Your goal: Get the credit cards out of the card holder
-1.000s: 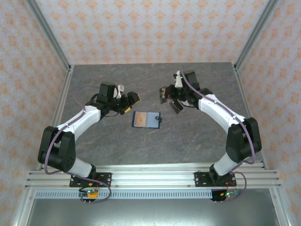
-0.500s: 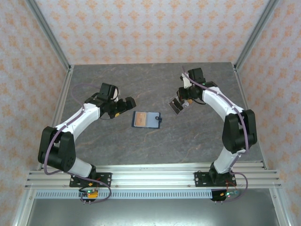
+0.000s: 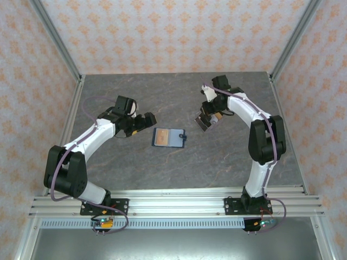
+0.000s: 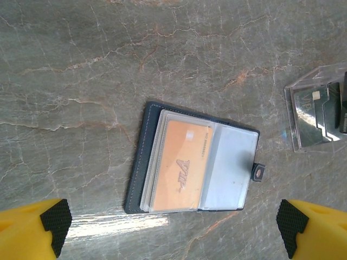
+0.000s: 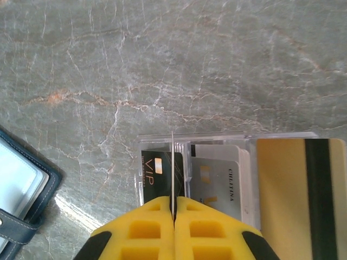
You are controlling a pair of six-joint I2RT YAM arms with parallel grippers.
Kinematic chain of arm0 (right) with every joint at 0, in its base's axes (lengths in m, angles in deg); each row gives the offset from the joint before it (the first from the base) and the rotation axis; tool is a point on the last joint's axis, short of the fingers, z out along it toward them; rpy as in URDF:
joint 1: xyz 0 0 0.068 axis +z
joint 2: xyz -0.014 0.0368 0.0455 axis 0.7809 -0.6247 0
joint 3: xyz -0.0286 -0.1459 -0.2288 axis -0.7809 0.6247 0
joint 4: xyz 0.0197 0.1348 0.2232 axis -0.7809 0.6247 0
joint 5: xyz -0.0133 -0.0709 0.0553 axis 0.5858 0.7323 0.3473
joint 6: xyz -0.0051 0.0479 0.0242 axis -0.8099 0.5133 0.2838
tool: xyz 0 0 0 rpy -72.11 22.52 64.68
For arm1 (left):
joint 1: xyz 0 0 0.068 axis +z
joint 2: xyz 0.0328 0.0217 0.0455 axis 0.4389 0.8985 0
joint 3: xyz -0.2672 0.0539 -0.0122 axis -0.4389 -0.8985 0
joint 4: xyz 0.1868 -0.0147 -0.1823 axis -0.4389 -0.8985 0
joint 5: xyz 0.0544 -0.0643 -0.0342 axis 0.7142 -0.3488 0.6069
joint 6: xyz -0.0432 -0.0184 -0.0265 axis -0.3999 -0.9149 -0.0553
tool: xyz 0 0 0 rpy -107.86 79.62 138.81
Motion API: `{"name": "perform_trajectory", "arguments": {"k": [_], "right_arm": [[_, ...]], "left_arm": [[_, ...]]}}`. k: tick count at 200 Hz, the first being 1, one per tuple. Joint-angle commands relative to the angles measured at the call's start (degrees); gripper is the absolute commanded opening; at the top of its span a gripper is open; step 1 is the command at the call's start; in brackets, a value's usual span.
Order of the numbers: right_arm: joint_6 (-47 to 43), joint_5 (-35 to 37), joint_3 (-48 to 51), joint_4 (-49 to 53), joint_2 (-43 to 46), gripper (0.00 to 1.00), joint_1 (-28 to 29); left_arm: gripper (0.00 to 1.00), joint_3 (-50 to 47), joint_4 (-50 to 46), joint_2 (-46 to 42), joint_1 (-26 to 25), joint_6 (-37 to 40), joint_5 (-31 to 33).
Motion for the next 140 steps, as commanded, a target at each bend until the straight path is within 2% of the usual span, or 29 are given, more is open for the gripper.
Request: {"name": "perform_trajectory", "arguments": {"k": [1,32,78,94,119,140], "right_arm": [[-2.37,-1.59,-1.58,3.68,-0.61,0.00,-0.20],[-2.96,-0.61,-1.34,4.52,-1.30,0.00,-0.30],[-2.99,-0.05,-1.71,6.14,-0.75,0.05,-0.31],[-2.09,-0.27,-2.46,6.53,-0.64,0.14,-0.32],[2.02,-0.19,-4.69,8.38,-0.08,0.41,-0.32],[5.40,0.03,-4.50,8.06,2.39,0.46,-0.27]], "left_arm": [[1.00,0.99,-1.46,-0.02,0.43,1.39,0.06],[1.00,0.80,-1.10,0.23,0.51,1.26,-0.28],[1.00,0.73,-0.62,0.60,0.51,1.00,-0.68],[1.00,0.67,-0.55,0.59,0.49,0.89,-0.86],[1.00,0.93,-1.27,0.51,0.46,0.61,-0.09],[1.00,1.20,-2.58,0.25,0.44,0.09,1.63]]}}
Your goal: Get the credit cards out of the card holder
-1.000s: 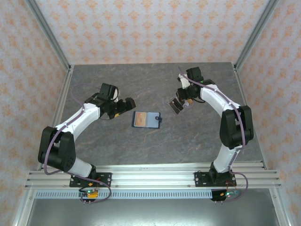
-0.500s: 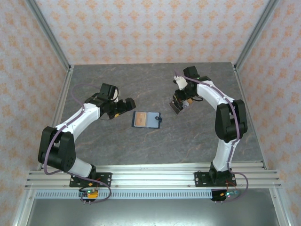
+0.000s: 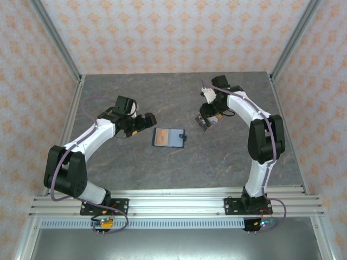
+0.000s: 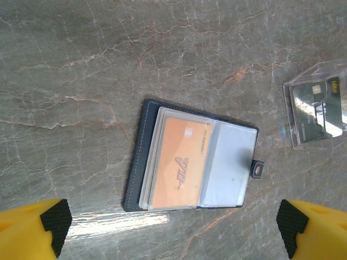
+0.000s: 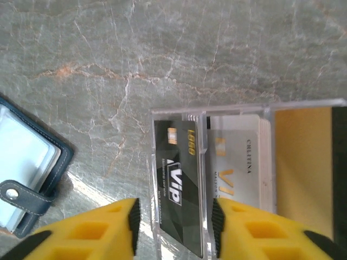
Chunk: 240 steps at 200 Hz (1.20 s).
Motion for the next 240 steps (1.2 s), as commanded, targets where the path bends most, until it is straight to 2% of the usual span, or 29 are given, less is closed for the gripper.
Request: {"name": "perform_trajectory", "arguments": {"k": [1,27,47,67,103,130,159,205,240], "right_arm": [[4.66,1.10,-1.51,1.70,3.04,0.46,-0.25],[12.07,2.33,2.21,-1.06,8.40,0.52,0.43],[18.93,5.03,7.13,-3.77,13.61,0.56,3.00],[29.96,10.20,10.47,-3.30,18.05,0.61,7.28],[44.72,11.41,15.94,-5.54,20.19,0.64,16.73],[53.01,13.88,17.54,-9.99,17.57,0.64,24.68],[59.14,15.86,14.79,-12.79,10.04,0.61,31.34],[60.19,18.12,5.67,-8.74,-2.18,0.51,33.51],[58.74,20.79,1.37,-5.79,-7.16,0.49,33.51]], "left_arm": [[1.00,1.18,-2.32,0.24,0.48,-0.29,2.30],[1.00,1.16,-3.48,-0.11,0.50,-0.89,5.07],[1.00,0.83,-3.74,-0.11,0.52,-1.59,6.80],[1.00,0.48,-4.11,-0.18,0.74,-2.13,8.31],[1.00,-1.41,-3.65,-1.76,1.18,-3.03,9.68],[1.00,-3.38,-4.02,-3.73,1.70,-3.86,9.93],[1.00,-4.54,-5.75,-6.58,2.71,-3.31,9.49],[1.00,-6.75,-5.72,-8.92,3.91,-2.50,7.05],[1.00,-7.43,-5.61,-8.23,3.96,-2.32,4.10]]}}
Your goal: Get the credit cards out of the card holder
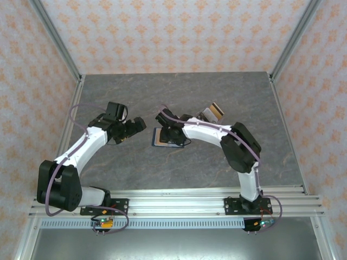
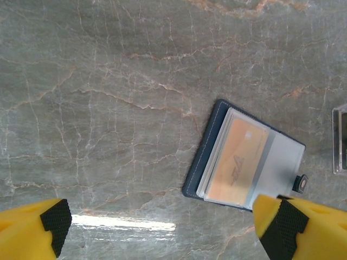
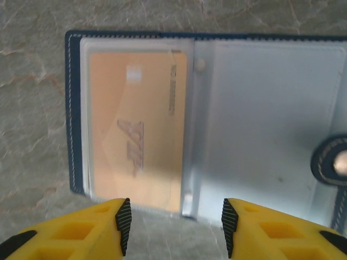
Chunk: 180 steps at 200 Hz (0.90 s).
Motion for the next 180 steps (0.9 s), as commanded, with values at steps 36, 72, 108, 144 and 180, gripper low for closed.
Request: {"name": "perform_trajectory", "arguments": {"k": [36,72,108,144,180], "right_arm": [[-0.20,7.39,-6.66,7.75,-6.15,0.47,-0.04],[-0.08,7.39,-5.91,7.84,-7.33,0.42,-0.04],[0.88,5.99,-4.28,7.06,-7.40,0.34,-0.13],[2.14,5.48,-1.21,3.75,-6.19,0.33,-0.13],[1.22,4.94,0.65,1.62,-4.89,0.31,-0.21]], "left_arm": [[1.00,-1.67,0.49,1.90,0.30,-0.74,-4.36],[1.00,-2.46,2.11,3.14,0.28,-1.98,-6.02],[0.97,-3.63,4.65,4.67,0.05,-3.40,-9.78],[0.88,-2.75,7.61,8.08,-1.00,-4.40,-14.66],[0.66,-0.54,9.49,11.34,-4.61,-4.06,-15.89]]}}
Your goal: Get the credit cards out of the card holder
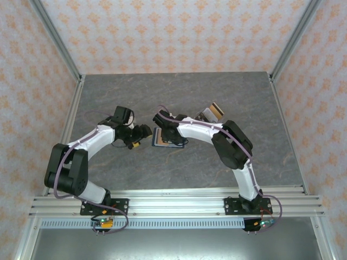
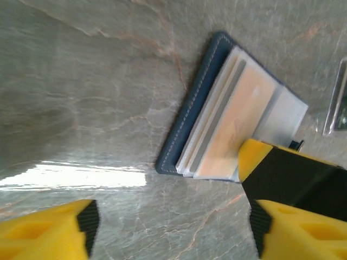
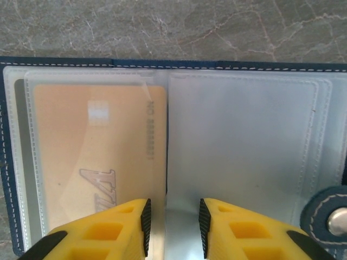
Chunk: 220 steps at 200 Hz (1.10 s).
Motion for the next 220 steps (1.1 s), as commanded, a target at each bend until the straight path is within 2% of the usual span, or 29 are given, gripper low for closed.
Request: {"name": "perform_trajectory", "arguments": {"k": [1,44,77,136,175,196,220], "right_arm": [[0.20,-0.14,3.37,-0.11,0.17,0.31,-0.21],[-2.15,-2.91,6.50,-3.79,1.42,0.30,-0.91],[-4.95,-4.08,7.24,-4.70,1.42,0.30,-1.00],[-10.55,-4.01,7.56,-3.48,1.41,0.29,-1.35],[-11.02,-5.35,8.16,-4.52,2.00,0.29,-1.71],[-10.34,-5.78,8.52,-5.25,2.41,0.29,-1.80],[-9.89,-6.21,9.06,-5.92,2.44,0.29,-1.93]], "left_arm": [[0.65,2.46,2.59,1.61,-2.64,0.30,-2.43],[0.44,3.82,3.92,4.46,-4.99,-0.03,-0.35],[0.40,3.10,5.56,4.89,-5.76,-0.45,2.75],[0.36,3.46,9.89,8.40,-6.58,-1.82,2.69],[0.36,4.76,10.04,11.02,-6.68,-0.84,2.77],[0.33,5.28,10.26,12.04,-6.81,-0.44,1.65],[0.30,5.15,8.75,11.21,-6.85,0.14,3.36]]}}
